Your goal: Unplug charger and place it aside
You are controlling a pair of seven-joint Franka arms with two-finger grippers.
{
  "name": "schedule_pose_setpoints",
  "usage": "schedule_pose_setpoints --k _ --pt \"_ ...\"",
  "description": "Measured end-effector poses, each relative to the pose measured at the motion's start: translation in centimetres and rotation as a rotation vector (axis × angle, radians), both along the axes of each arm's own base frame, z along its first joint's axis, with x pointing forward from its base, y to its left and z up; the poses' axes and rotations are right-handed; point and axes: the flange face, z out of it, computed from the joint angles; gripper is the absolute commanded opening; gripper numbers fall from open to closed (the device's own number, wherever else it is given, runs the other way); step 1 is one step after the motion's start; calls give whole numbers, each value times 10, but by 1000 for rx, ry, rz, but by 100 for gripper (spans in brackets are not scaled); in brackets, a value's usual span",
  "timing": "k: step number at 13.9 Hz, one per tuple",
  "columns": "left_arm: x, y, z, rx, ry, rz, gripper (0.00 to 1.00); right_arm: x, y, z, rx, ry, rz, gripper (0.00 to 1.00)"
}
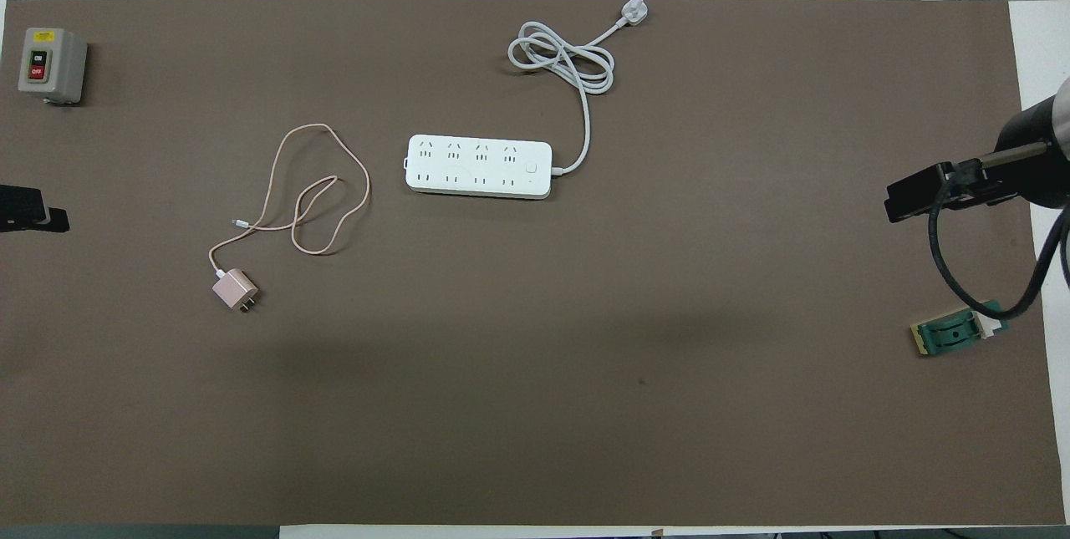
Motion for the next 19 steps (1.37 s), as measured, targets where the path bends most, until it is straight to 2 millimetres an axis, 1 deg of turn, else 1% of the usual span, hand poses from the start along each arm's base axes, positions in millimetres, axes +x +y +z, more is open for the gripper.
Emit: schedule_pose_setpoints --k 2,4,6,8,9,10,11,14,19 --pt "11 2 -1 21 6 0 100 6 -9 -11 -3 17 -18 100" --pt "19 -1 -8 47 21 -12 100 12 -25 -15 -5 7 -47 100" --pt "22 -10 -10 52 29 -29 100 15 -54 -15 -8 -15 -101 100" --pt "21 -17 -8 53 36 -43 100 13 -87 -14 -12 -21 -161 100" --pt "20 -21 -7 56 40 -53 100 12 -98 -14 -12 -22 -179 100" --pt "19 -26 -6 72 46 -72 100 11 -102 -14 -12 -23 -183 100" --pt "19 -31 -5 95 49 -106 100 12 -101 -14 -11 -24 -176 100" --pt "19 -46 -6 119 55 -193 100 13 -92 -14 -9 -25 -149 100" --pt "19 -50 -5 117 54 -218 100 13 -89 -13 -7 -26 -128 100"
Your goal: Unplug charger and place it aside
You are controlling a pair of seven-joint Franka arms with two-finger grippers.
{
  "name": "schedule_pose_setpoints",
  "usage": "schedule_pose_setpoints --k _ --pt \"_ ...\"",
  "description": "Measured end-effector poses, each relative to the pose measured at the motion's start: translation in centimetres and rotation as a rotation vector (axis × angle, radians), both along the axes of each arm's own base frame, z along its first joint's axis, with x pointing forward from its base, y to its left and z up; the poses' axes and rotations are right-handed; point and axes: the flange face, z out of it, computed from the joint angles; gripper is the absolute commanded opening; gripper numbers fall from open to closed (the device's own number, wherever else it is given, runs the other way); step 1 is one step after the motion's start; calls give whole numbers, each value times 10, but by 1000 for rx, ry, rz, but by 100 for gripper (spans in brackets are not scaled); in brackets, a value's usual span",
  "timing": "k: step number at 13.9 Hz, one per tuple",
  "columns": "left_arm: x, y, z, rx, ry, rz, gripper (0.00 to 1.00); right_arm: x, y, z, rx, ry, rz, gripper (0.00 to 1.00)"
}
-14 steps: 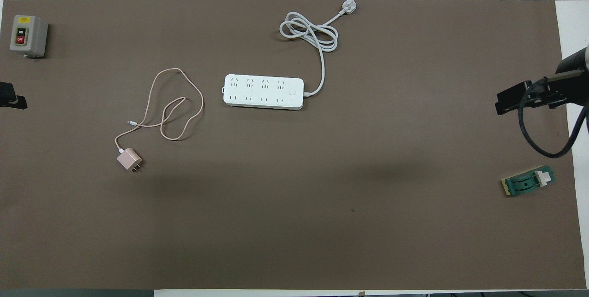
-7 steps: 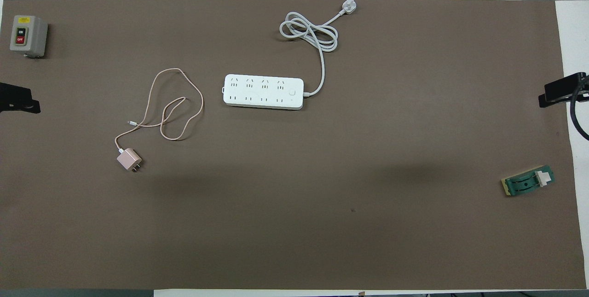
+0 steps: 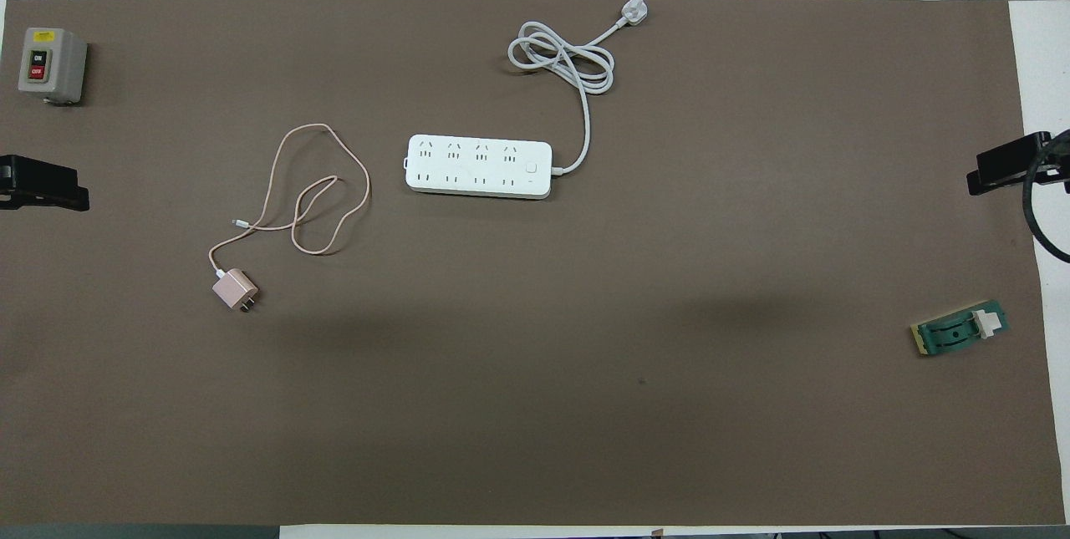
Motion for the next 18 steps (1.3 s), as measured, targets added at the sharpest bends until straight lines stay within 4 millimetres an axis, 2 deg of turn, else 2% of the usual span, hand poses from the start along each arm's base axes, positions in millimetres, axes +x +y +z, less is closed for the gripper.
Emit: schedule_pose_setpoints --k 5,7,12,18 --pt "-3 -16 -2 -7 22 -53 100 0 1 1 0 -2 9 100" --pt "-8 -21 -2 -64 54 -78 100 0 3 1 1 -2 13 100" --pt "-13 -21 1 -101 69 -104 100 0 4 1 1 -2 15 100" --pt "-12 -25 -1 -65 76 -117 100 0 4 1 1 -2 15 100"
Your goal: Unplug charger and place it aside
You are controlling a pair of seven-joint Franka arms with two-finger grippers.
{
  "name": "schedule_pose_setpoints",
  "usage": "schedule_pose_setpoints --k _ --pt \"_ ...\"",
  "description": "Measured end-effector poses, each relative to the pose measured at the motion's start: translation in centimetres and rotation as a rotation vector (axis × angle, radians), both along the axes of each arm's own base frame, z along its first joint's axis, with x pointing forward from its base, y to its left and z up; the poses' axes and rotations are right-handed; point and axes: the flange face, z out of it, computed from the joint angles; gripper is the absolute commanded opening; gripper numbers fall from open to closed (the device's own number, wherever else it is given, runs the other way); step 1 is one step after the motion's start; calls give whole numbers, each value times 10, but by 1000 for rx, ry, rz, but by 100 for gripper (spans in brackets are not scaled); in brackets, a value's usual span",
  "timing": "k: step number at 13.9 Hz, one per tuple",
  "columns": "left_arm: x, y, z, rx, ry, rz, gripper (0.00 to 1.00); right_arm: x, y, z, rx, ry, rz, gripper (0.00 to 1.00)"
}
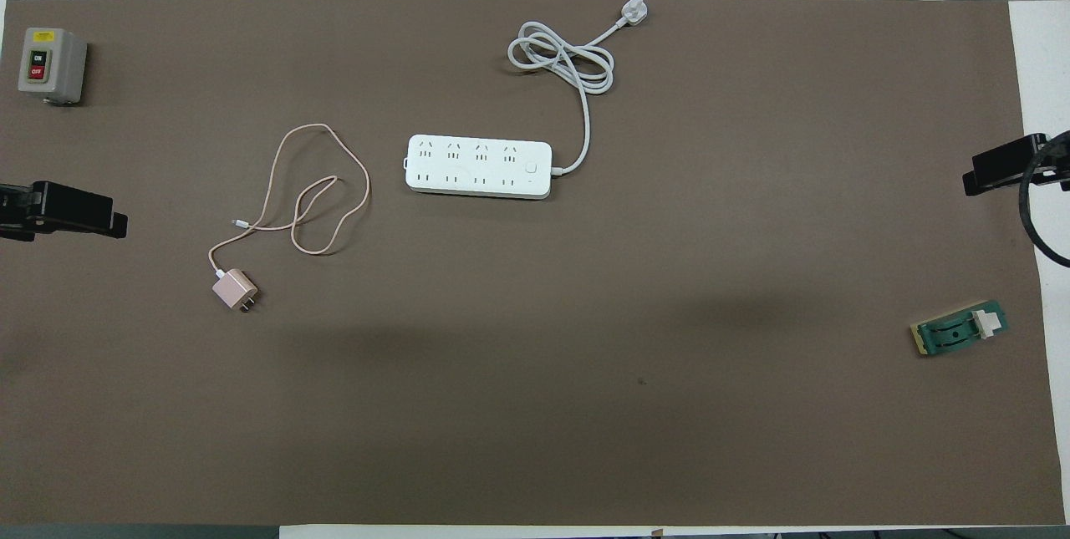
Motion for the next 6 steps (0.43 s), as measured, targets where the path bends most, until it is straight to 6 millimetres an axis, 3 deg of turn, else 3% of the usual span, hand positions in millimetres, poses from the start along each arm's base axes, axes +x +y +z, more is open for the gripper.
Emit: schedule_pose_setpoints --k 6 --pt "0 -6 -1 19 1 -14 100 0 0 0 0 0 0 100"
